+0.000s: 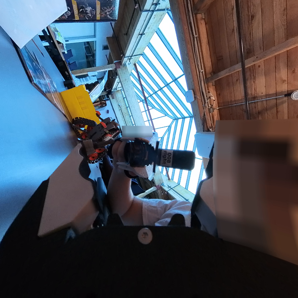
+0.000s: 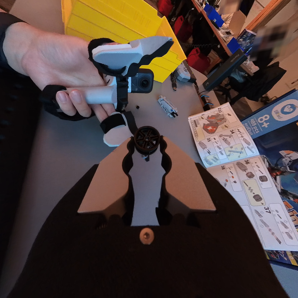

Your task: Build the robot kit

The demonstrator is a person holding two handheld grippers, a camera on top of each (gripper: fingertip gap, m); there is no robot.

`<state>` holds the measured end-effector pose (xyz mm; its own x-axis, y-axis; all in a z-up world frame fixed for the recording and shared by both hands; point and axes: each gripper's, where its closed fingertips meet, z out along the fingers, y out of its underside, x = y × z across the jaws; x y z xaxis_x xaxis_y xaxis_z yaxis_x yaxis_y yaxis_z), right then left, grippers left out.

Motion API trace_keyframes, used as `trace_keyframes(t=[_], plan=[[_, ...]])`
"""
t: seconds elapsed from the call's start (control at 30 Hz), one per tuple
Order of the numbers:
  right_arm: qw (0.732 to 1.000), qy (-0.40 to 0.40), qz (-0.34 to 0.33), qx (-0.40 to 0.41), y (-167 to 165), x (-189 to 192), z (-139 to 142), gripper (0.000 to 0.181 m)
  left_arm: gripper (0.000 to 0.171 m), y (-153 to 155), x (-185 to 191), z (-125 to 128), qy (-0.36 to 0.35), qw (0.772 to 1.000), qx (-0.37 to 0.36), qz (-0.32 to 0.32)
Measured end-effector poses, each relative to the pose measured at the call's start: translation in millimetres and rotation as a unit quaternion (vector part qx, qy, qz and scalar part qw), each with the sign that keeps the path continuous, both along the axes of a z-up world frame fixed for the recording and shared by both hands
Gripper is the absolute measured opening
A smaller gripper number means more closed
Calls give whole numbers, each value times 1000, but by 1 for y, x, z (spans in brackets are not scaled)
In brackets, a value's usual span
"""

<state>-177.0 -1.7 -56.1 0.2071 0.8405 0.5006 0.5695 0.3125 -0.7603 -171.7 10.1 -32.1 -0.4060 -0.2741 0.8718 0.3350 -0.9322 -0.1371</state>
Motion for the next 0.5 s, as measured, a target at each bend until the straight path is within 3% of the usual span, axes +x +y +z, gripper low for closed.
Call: trace_keyframes(t=[0.5], plan=[[995, 43, -56, -64, 16, -2, 3, 30, 143, 2, 0, -5, 17, 999, 20, 21]])
